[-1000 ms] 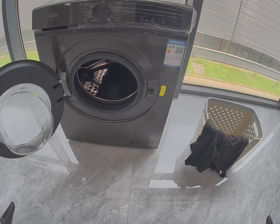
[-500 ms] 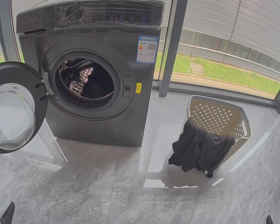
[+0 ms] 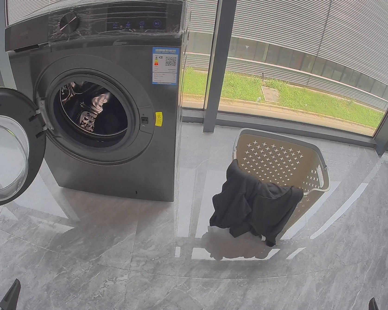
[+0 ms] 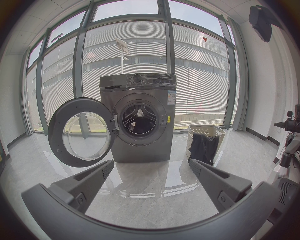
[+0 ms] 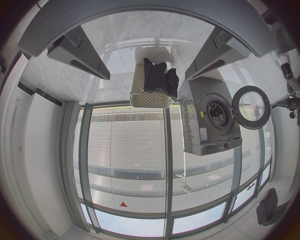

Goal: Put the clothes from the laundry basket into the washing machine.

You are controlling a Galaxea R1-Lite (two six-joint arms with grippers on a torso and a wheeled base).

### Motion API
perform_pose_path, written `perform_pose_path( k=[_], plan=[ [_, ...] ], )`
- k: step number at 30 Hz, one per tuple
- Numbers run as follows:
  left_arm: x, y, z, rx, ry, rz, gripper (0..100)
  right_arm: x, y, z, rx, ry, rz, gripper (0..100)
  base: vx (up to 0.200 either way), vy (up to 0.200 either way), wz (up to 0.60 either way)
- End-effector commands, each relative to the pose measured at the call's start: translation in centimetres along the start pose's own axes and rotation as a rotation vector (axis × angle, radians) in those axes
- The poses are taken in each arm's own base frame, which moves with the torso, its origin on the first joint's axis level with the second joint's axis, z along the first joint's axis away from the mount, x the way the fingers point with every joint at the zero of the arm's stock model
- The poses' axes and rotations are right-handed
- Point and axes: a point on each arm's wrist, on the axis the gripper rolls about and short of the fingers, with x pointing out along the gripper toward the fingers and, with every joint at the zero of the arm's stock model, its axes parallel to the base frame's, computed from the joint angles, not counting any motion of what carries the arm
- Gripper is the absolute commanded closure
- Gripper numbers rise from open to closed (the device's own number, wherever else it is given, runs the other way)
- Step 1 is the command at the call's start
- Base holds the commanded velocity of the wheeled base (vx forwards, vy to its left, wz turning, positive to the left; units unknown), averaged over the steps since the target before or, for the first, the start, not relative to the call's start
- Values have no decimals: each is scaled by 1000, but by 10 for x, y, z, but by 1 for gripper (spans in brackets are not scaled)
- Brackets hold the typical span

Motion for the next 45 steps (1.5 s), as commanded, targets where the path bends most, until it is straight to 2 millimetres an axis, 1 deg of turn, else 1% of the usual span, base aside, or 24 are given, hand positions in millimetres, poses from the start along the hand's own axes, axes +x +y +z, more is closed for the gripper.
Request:
perform_pose_path(
  k=[1,15,27,45],
  plan=[
    [0,0,-5,0,3,1,0,0,0,-5,0,2,0,0,0,-200,0],
    [0,0,-5,0,3,0,0,0,0,-5,0,3,0,0,0,-200,0],
    [0,0,-5,0,3,0,0,0,0,-5,0,3,0,0,0,0,0],
    [0,0,-5,-1,4,-2,0,0,0,-5,0,3,0,0,200,0,0]
  ],
)
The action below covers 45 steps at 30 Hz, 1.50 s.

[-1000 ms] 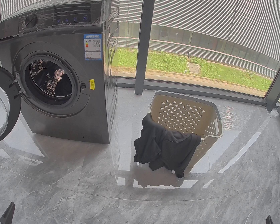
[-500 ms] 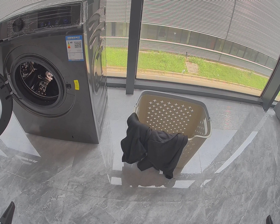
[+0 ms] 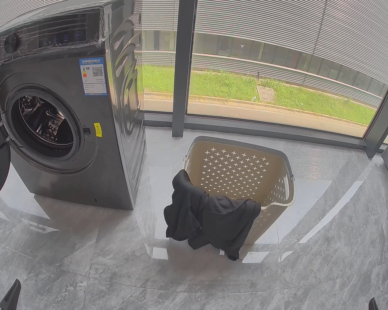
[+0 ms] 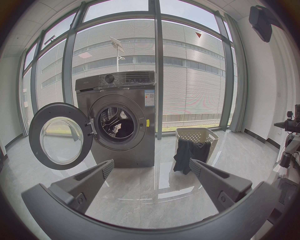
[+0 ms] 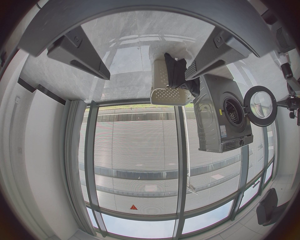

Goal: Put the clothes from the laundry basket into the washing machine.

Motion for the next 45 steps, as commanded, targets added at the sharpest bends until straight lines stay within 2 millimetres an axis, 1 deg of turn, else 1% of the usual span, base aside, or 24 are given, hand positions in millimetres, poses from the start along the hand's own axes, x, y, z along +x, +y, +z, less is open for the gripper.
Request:
perform_pose_path(
  k=[1,3,12,18,28,29,30,32,33,34,37,38,39,40,41,45],
  plan=[
    [0,0,-5,-1,2,0,0,0,0,-5,-2,2,0,0,200,0,0],
    [0,0,-5,-1,2,0,0,0,0,-5,-2,3,-5,0,200,0,0],
    [0,0,-5,-1,2,1,0,0,0,-5,0,2,-2,0,0,0,0],
    [0,0,-5,-1,2,0,0,0,0,-5,-2,2,8,0,0,-200,0],
    [0,0,-5,-1,2,0,0,0,0,-4,11,-4,8,0,0,0,0],
    [0,0,-5,-1,2,0,0,-2,0,2,12,-32,10,0,0,0,0],
    [0,0,-5,-1,2,0,0,-5,0,15,16,-88,12,0,0,0,0],
    [0,0,-5,1,2,0,0,-18,0,47,32,-203,23,0,0,0,0],
    [0,0,-5,1,2,0,0,-18,0,49,32,-206,25,0,0,0,0],
    [0,0,-5,3,1,0,0,-15,0,60,33,-169,58,0,0,0,0],
    [0,0,-5,1,2,0,0,1,1,62,31,-32,163,0,0,0,0],
    [0,0,-5,1,2,0,0,3,2,63,31,-20,177,0,0,0,0],
    [0,0,-5,1,2,0,0,14,3,66,31,46,241,0,0,0,0],
    [0,0,-5,1,2,0,0,18,4,67,31,76,265,0,0,0,0],
    [0,0,-5,1,2,0,0,28,6,71,33,130,311,0,0,0,0],
    [0,0,-5,1,1,0,0,61,15,86,28,243,435,0,0,0,0]
  ],
)
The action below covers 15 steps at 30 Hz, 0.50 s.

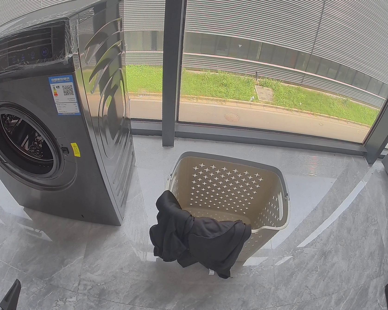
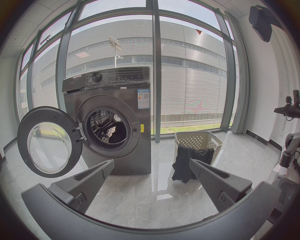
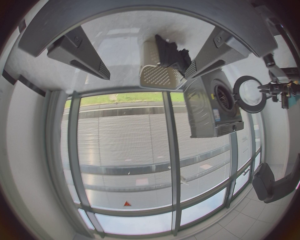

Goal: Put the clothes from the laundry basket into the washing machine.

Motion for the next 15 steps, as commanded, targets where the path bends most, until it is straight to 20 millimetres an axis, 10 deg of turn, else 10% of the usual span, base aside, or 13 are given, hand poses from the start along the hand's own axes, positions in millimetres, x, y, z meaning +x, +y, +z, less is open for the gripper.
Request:
perform_pose_path(
  k=[1,15],
  plan=[
    [0,0,-5,0,0,0,0,57,0,18,33,262,215,0,0,0,0],
    [0,0,-5,0,2,0,0,188,17,0,125,505,316,0,0,0,0]
  ],
)
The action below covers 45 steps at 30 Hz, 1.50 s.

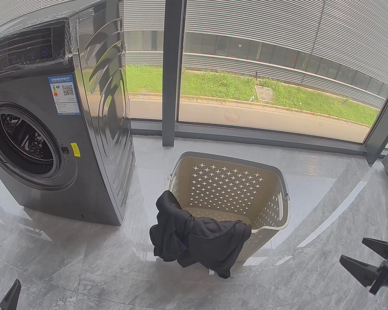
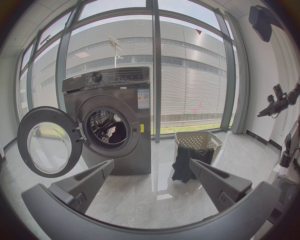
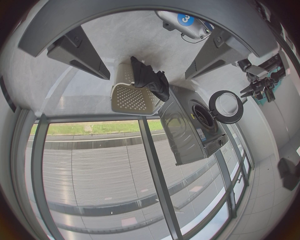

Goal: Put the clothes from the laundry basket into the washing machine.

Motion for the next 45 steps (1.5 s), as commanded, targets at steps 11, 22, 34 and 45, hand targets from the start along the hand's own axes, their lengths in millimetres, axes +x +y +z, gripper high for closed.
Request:
perform_pose_path(
  k=[11,22,34,45],
  plan=[
    [0,0,-5,0,2,0,0,138,4,-10,31,241,74,0,0,0,0],
    [0,0,-5,1,2,-2,0,177,4,-5,25,230,91,0,0,0,0],
    [0,0,-5,-2,2,0,0,232,3,-24,20,244,87,0,100,0,0],
    [0,0,-5,-2,2,0,0,292,13,-46,11,261,-32,0,0,0,0]
  ],
)
